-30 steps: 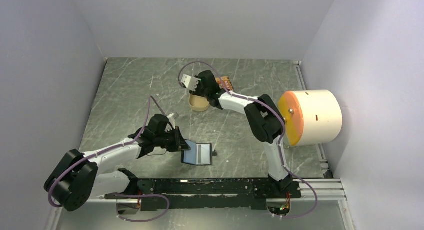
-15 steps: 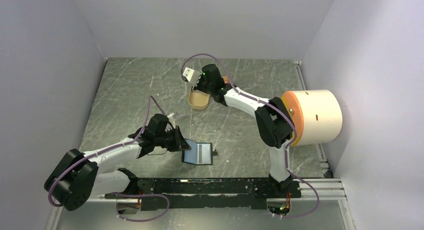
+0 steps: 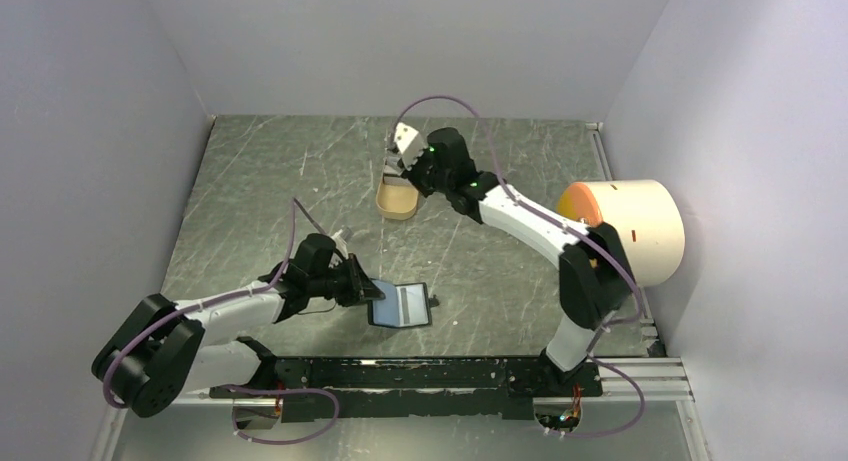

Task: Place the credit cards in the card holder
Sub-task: Pick up the credit card from the storage box, then insert the credit card into the card holder.

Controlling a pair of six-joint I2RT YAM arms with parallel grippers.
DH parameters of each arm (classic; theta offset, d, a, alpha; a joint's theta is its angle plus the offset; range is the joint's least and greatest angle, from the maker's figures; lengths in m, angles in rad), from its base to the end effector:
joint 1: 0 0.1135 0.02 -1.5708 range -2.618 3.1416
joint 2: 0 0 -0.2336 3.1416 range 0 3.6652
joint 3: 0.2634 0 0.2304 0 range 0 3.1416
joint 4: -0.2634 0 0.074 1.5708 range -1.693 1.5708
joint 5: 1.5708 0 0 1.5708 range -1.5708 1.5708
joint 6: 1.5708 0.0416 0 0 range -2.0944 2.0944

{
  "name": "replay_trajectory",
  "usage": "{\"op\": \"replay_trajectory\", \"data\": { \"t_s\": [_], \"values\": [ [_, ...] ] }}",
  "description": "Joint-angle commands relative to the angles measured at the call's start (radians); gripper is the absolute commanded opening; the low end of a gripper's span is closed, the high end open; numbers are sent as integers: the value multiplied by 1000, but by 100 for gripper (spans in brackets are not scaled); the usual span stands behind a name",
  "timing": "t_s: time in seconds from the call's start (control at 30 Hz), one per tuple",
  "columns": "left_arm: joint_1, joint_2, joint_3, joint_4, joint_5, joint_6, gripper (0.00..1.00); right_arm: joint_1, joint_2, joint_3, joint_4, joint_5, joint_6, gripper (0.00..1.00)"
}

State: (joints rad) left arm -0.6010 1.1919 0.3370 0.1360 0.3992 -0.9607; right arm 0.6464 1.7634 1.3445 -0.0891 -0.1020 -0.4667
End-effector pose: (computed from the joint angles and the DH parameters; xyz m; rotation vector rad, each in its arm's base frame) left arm 0.1635 -0.1317 0.1281 -0.2258 2.5500 -1.1805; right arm 0.3113 0.2402 0.2510 -1.1529 1.7349 0.2157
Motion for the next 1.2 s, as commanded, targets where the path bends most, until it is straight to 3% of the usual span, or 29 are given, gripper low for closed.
{"op": "replay_trajectory", "data": {
  "t_s": [0.0, 0.2, 0.4, 0.57, 0.9, 1.17],
  "values": [
    [5, 31, 11, 145, 19, -87, 9, -7, -153, -127, 54, -39, 336, 0],
    [5, 80, 43, 169, -35, -102, 9, 9, -388, -389, 173, -19, 743, 0],
    [5, 129, 39, 189, -48, -89, 16, 17, -536, -625, 252, -107, 1089, 0],
    [5, 110, 7, 166, -62, -85, 30, 36, -606, -811, 371, -141, 1307, 0],
    [5, 47, -43, 141, -69, -78, 36, 53, -585, -987, 514, -160, 1557, 0],
    [5, 42, -31, 62, -111, -33, 36, 72, -487, -1008, 583, -148, 1543, 1]
  ]
}}
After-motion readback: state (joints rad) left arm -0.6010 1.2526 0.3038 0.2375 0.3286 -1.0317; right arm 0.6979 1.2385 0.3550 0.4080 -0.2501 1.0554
